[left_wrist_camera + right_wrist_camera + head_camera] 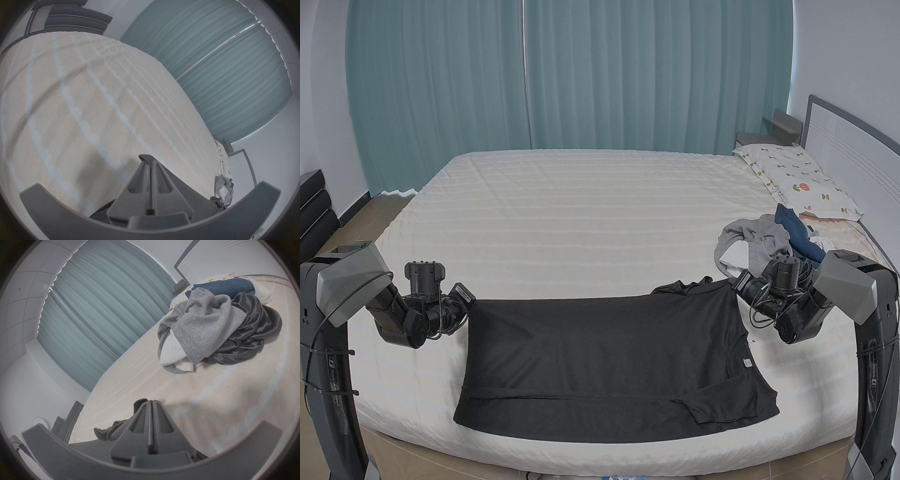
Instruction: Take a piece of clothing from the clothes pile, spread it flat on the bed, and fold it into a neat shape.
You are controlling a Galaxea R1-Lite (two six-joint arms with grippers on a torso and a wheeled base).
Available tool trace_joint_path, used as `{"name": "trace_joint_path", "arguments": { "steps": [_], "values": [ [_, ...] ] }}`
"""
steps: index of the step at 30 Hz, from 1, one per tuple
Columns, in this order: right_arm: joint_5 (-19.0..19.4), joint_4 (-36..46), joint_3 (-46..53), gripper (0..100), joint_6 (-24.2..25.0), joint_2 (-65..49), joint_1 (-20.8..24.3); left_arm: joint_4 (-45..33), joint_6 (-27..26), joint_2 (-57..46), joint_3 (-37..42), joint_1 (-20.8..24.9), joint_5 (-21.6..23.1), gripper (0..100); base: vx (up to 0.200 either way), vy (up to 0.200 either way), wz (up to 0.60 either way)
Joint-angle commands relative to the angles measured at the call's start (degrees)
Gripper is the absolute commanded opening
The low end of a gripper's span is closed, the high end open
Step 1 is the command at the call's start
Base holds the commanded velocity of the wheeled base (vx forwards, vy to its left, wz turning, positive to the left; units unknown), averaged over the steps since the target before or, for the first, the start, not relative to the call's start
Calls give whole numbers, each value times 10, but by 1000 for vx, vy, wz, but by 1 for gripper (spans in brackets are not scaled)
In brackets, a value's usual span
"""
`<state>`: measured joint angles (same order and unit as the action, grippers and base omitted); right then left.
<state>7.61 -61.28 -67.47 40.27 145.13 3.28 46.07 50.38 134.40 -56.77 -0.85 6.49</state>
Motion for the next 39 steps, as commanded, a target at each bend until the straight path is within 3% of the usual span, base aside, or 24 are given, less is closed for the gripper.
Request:
{"name": "trace_joint_path", "arguments": {
  "steps": [1, 16, 39],
  "values": [
    [1, -6, 12, 0, 1, -13, -3, 1, 0, -13, 5, -3, 2, 0, 0, 0, 0],
    [7, -67, 70, 0, 4, -39, 10, 0, 0, -18, 9, -3, 2, 0, 0, 0, 0],
    [14, -77, 131, 0, 16, -71, 3, 2, -5, -34, 28, -6, 3, 0, 0, 0, 0]
  ]
}}
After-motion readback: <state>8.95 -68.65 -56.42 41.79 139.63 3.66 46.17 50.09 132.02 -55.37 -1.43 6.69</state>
